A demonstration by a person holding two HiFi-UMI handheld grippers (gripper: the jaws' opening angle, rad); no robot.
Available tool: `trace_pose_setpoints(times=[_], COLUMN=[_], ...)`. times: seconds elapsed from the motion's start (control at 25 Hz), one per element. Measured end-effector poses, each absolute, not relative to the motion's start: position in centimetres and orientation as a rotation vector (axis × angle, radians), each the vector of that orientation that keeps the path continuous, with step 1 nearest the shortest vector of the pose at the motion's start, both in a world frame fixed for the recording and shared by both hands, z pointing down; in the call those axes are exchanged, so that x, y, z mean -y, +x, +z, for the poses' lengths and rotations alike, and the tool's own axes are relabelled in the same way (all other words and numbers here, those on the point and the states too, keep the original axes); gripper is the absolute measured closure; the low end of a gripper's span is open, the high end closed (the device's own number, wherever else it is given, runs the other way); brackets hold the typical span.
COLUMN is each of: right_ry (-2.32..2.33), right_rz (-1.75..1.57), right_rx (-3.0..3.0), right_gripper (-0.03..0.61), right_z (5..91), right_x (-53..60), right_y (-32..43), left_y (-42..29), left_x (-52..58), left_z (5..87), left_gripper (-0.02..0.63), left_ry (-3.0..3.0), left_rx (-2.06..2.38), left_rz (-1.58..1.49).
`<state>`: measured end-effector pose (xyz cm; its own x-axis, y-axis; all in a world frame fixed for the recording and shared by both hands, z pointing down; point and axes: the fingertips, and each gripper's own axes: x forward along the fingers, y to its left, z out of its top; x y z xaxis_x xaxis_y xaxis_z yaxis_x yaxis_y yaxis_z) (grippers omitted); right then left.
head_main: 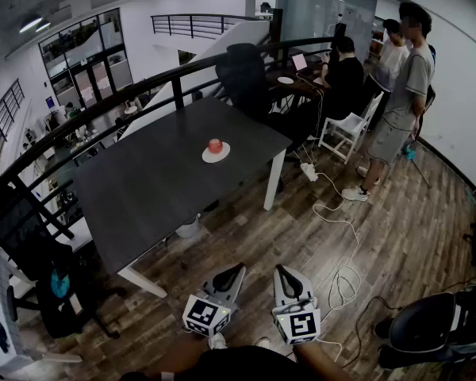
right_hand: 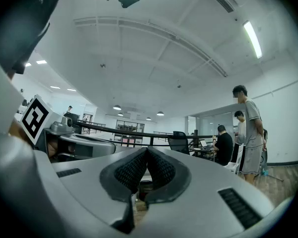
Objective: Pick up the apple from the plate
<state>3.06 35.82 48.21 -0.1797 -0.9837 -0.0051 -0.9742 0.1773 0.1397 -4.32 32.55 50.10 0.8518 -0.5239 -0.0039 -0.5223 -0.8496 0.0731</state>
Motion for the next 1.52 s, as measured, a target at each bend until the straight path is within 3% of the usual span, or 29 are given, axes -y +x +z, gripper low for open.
trace_pose_setpoints(times=[1.52], right_ry=[1.921], right_rz=[-0.168], right_rx=[2.394], right_gripper=[0.554], right_z=[48.7], right_x=[-30.9], right_y=[-4.1], left_y=[-12.9], left_x=[-27.4], left_z=[51.6], left_gripper=[0.591], left_ry=[2.862], left_rx=[0.93], left_rz=[-0.126])
